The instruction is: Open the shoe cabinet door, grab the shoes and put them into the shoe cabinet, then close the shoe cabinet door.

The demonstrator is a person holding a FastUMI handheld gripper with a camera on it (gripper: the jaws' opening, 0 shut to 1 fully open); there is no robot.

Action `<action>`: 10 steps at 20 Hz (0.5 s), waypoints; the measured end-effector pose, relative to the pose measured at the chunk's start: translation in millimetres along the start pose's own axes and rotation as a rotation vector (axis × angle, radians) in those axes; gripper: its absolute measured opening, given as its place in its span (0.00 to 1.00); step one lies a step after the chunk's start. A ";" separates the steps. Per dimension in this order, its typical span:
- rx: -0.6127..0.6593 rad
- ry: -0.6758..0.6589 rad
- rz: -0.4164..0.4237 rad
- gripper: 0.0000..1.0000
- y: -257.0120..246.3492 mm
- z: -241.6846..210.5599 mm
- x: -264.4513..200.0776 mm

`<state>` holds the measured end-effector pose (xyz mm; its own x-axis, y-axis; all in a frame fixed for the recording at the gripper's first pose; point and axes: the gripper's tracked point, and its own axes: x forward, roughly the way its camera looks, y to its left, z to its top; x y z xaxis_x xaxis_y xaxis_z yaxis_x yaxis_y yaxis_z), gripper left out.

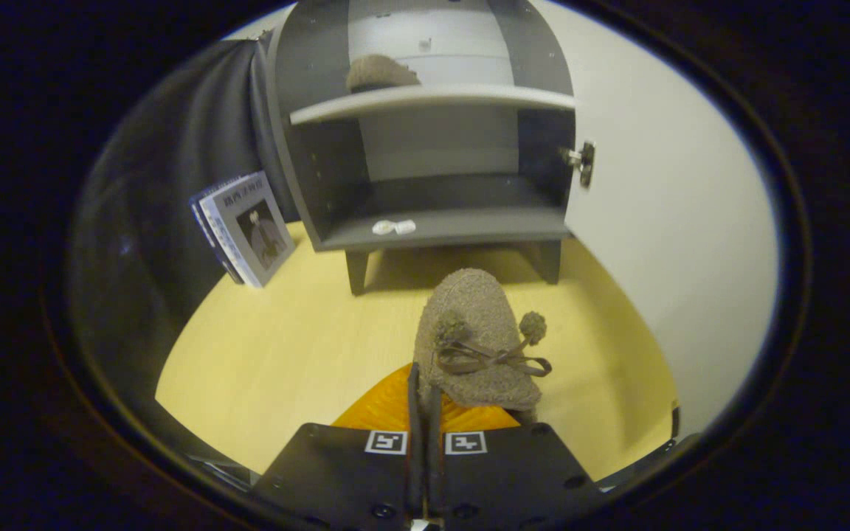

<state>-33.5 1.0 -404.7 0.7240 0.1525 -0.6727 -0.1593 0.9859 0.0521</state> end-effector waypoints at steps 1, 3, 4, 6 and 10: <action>-0.003 -0.031 0.007 0.05 0.7 22.1 -11.8; -0.016 -0.094 0.022 0.05 1.0 66.6 -34.6; -0.020 -0.127 0.027 0.05 1.3 88.9 -42.7; -0.048 -0.187 0.021 0.04 -2.1 131.8 -51.6; -0.070 -0.279 -0.029 0.05 -12.6 211.3 -41.3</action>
<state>80.4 -3.0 -221.6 0.8842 0.1471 -0.4434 -0.1746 0.9844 -0.0216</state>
